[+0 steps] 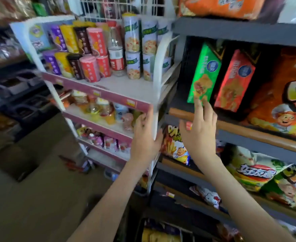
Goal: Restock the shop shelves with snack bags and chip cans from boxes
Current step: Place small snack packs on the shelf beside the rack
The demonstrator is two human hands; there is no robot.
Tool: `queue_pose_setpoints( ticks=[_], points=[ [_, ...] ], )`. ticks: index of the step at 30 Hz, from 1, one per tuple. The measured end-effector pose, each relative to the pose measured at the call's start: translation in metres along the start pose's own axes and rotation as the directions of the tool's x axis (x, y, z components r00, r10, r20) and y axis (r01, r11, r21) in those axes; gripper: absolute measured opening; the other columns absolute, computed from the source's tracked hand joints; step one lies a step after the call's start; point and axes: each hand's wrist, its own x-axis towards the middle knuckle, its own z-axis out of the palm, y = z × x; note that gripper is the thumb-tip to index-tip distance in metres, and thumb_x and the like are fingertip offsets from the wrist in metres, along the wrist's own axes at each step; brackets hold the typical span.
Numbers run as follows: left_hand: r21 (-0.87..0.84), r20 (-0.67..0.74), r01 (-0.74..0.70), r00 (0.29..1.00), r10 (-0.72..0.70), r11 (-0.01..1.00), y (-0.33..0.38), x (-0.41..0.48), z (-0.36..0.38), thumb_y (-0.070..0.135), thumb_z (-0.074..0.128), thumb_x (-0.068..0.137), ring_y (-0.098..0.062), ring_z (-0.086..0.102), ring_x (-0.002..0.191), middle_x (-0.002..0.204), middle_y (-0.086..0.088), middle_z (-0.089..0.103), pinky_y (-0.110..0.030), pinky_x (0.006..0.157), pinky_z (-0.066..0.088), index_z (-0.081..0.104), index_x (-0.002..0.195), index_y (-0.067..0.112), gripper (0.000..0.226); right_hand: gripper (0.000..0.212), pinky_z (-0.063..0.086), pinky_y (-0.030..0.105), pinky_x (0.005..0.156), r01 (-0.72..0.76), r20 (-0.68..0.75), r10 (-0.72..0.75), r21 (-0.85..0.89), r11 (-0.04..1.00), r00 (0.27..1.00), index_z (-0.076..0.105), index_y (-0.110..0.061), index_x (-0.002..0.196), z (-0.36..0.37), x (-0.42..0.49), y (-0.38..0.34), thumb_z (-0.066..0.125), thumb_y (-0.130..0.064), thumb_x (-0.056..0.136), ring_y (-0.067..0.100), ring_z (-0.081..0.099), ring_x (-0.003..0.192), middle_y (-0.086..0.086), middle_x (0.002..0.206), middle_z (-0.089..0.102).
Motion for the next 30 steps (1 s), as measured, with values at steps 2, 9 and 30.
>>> queue_pose_setpoints(
  ticks=[2,9,30],
  points=[
    [0.034,0.014,0.197,0.980,-0.198,0.980,-0.062,-0.041,-0.019,0.030,0.059,0.095,-0.030,0.048,0.123,0.147,-0.009,0.034,-0.036,0.089,0.049,0.004,0.153,0.039,0.081,0.068,0.033,0.052,0.106,0.017,0.135,-0.027,0.074,0.997,0.990,0.036,-0.006,0.145,0.034,-0.048,-0.018,0.067,-0.013,0.086,0.038,0.034,0.128,0.022,0.142,0.040],
    [0.276,0.023,0.725,0.651,-0.759,0.631,-0.270,-0.228,-0.073,0.029,0.064,0.092,-0.030,0.044,0.127,0.142,-0.016,0.041,-0.031,0.100,0.036,0.010,0.156,0.030,0.084,0.073,0.026,0.041,0.115,-0.165,0.787,0.072,0.038,0.986,0.613,0.017,-0.014,0.153,0.206,-0.233,-0.054,0.058,-0.030,0.094,0.029,0.021,0.139,0.010,0.152,0.026],
    [0.606,0.497,0.618,0.197,-0.845,0.500,-0.658,-0.529,0.210,0.026,0.048,0.100,-0.039,0.008,0.146,0.161,-0.015,-0.009,-0.046,0.112,0.027,-0.010,0.151,0.045,0.080,0.081,0.021,0.041,0.115,-0.261,0.799,0.600,-0.573,0.777,0.031,-0.015,-0.025,0.152,0.574,-0.715,0.097,0.046,-0.022,0.098,0.033,0.000,0.146,0.013,0.160,-0.010]
  ],
)
